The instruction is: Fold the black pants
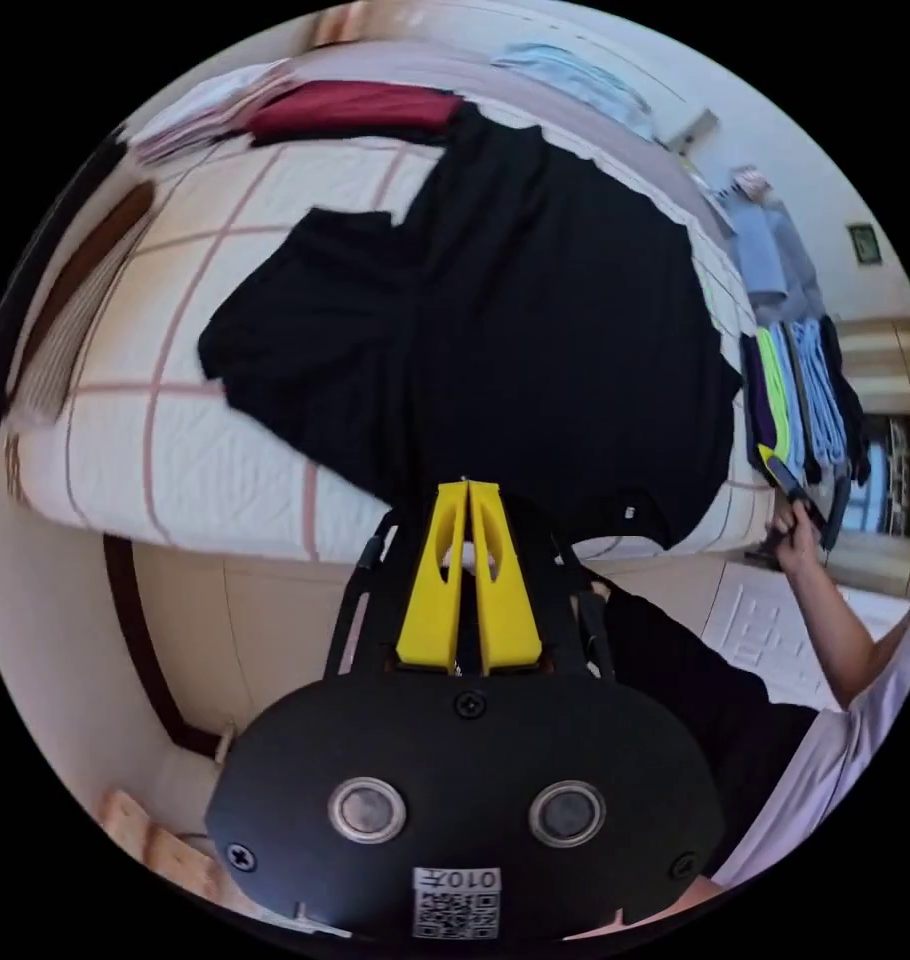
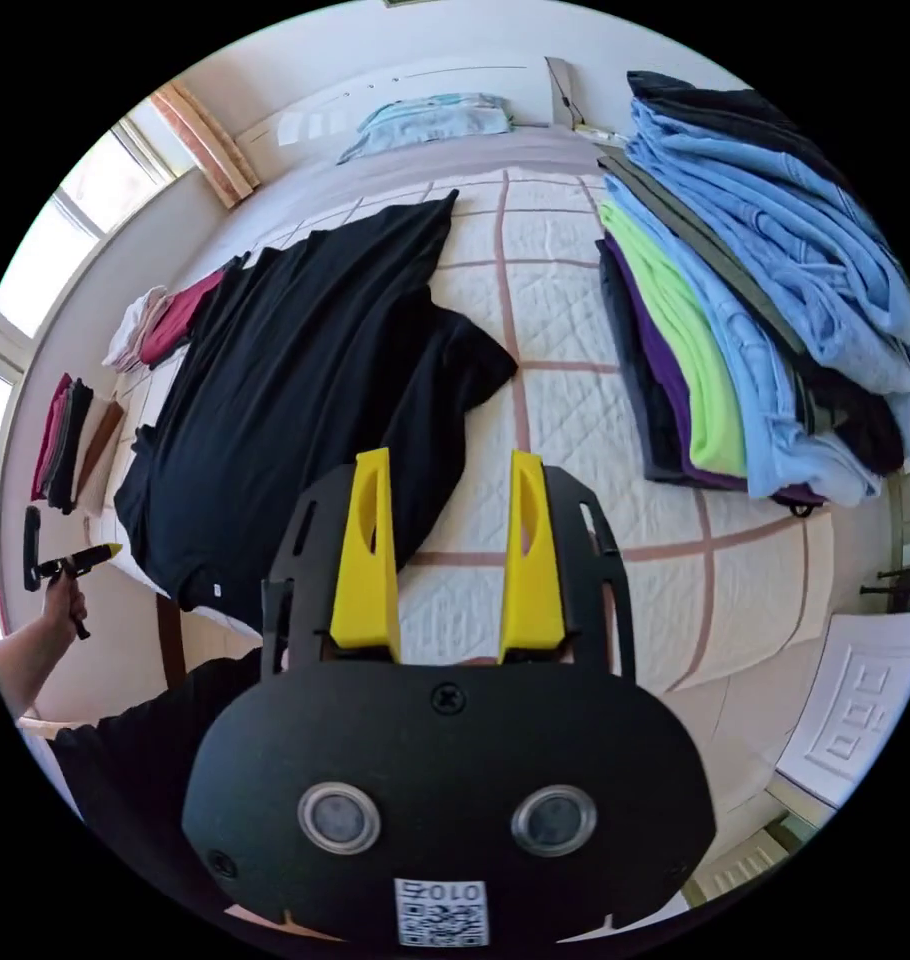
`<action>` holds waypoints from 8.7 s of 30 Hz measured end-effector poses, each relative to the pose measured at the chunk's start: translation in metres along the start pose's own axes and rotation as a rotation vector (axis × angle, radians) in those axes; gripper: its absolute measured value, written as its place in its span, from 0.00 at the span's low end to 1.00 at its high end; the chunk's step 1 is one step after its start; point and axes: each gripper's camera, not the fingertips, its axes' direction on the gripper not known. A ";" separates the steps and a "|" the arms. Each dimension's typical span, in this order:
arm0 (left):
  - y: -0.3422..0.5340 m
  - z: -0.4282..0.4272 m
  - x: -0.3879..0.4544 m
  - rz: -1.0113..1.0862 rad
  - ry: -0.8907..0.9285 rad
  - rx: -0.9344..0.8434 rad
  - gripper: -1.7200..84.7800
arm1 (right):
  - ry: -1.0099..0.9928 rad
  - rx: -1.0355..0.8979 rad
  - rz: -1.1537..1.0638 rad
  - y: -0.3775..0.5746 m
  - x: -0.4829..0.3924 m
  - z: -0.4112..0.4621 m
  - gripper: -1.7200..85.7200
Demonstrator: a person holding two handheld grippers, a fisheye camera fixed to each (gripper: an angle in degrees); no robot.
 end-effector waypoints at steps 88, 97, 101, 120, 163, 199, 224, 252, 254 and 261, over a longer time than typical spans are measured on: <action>-0.477 -0.193 0.187 0.332 -0.160 0.340 0.11 | 0.239 0.028 0.006 -0.061 -0.045 -0.138 0.05; -0.568 -0.193 0.150 0.315 -0.051 0.234 0.11 | -0.081 0.324 -0.150 -0.321 -0.059 -0.105 0.10; -0.576 -0.189 0.142 0.308 -0.025 0.205 0.08 | -0.176 0.109 -0.129 -0.431 -0.060 -0.051 0.10; -0.558 -0.208 0.131 0.413 -0.106 0.304 0.02 | 0.129 -0.059 -0.229 -0.475 -0.112 -0.005 0.03; -0.204 0.007 0.398 0.945 -0.332 0.063 0.07 | 0.175 0.081 -0.137 0.039 -0.081 -0.099 0.03; -0.310 0.206 0.778 1.398 0.394 -0.428 0.08 | -0.222 0.177 0.612 0.139 0.119 -0.021 0.07; -0.338 0.164 0.573 1.598 0.593 -0.378 0.02 | 0.007 0.019 -0.481 0.063 -0.184 -0.050 0.06; -0.143 0.078 0.208 1.012 0.426 0.037 0.06 | -0.116 -0.050 -0.583 -0.057 -0.322 -0.047 0.07; -0.111 0.072 0.178 0.965 0.387 0.059 0.06 | -0.068 -0.125 -0.563 -0.077 -0.320 -0.032 0.06; -0.043 0.025 0.022 0.339 0.399 0.260 0.08 | 0.096 -0.236 -0.576 -0.124 -0.363 -0.031 0.05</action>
